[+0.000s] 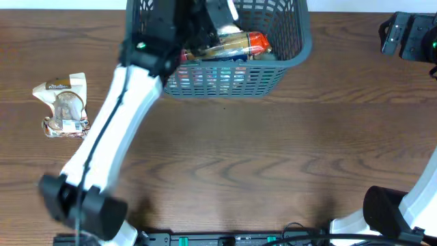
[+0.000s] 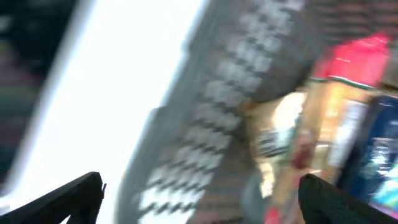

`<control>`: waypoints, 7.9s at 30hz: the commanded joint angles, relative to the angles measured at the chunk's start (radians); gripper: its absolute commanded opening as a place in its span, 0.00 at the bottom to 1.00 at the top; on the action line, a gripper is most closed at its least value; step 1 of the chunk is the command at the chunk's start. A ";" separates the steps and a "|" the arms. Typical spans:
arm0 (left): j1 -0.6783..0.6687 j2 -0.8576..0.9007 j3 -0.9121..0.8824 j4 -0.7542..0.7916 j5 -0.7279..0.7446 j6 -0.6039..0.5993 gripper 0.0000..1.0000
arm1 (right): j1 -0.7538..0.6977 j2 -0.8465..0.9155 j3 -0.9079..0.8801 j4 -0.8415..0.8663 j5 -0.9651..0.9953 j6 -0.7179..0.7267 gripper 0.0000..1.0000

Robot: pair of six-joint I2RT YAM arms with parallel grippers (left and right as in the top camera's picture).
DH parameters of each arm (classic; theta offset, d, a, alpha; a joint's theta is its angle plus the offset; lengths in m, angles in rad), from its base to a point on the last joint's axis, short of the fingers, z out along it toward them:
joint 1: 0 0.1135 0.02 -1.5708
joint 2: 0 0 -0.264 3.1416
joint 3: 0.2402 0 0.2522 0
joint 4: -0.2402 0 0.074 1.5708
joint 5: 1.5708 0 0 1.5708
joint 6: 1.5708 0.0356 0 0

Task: Pack container
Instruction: 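Move the left gripper back to the Pantree bread bag and grasp it, then lift the bread bag with the left gripper and release it into the basket, then reach the left gripper to the teal wrapper and grasp it, then carry the teal wrapper with the left gripper and drop it into the basket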

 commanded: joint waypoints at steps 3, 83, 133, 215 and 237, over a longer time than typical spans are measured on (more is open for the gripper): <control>0.099 -0.141 0.037 -0.050 -0.365 -0.440 0.98 | -0.003 0.006 0.005 -0.002 -0.008 0.002 0.99; 0.672 -0.063 0.089 -0.620 0.145 -0.687 0.06 | -0.003 0.006 0.005 0.052 -0.012 -0.005 0.99; 0.079 -0.097 0.124 -0.123 -0.285 -0.311 0.98 | -0.003 0.006 0.005 0.003 -0.101 -0.005 0.99; 0.847 -0.198 -1.098 -0.225 0.084 -1.028 0.70 | -0.002 0.018 0.004 0.002 -0.101 0.006 0.99; 0.625 -0.249 -0.245 -0.550 0.272 -0.718 0.06 | -0.002 0.018 0.004 -0.005 -0.101 0.006 0.99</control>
